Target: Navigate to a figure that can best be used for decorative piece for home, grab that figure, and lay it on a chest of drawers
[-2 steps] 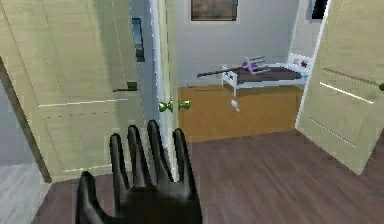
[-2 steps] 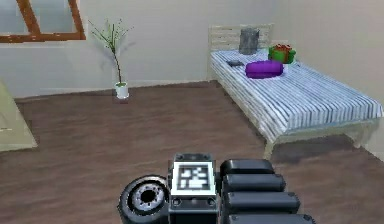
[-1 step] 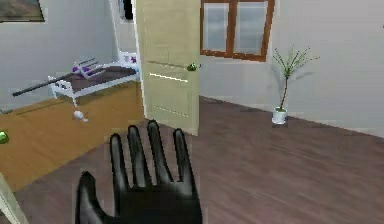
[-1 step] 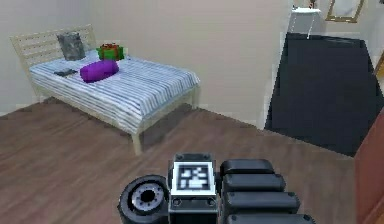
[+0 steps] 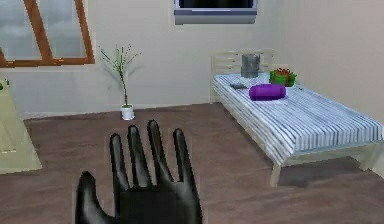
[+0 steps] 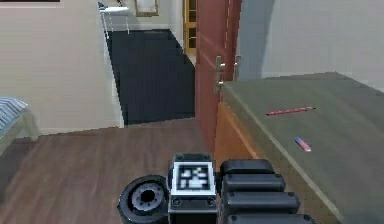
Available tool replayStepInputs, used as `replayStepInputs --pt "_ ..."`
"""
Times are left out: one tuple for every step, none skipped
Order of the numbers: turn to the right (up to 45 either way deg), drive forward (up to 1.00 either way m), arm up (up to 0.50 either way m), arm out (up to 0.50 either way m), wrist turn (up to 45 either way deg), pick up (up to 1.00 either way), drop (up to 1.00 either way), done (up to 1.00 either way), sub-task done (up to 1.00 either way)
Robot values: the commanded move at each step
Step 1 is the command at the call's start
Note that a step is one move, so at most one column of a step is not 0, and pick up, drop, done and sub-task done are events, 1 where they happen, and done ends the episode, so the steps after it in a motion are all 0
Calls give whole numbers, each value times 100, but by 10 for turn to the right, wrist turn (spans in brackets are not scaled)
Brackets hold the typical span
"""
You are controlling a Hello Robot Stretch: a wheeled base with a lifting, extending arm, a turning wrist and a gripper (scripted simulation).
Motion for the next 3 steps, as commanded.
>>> replayStepInputs --pt "30 0 0 0 0 0 0 0 0" --pt "450 0 0 0 0 0 0 0 0" --pt "450 0 0 0 0 0 0 0 0"
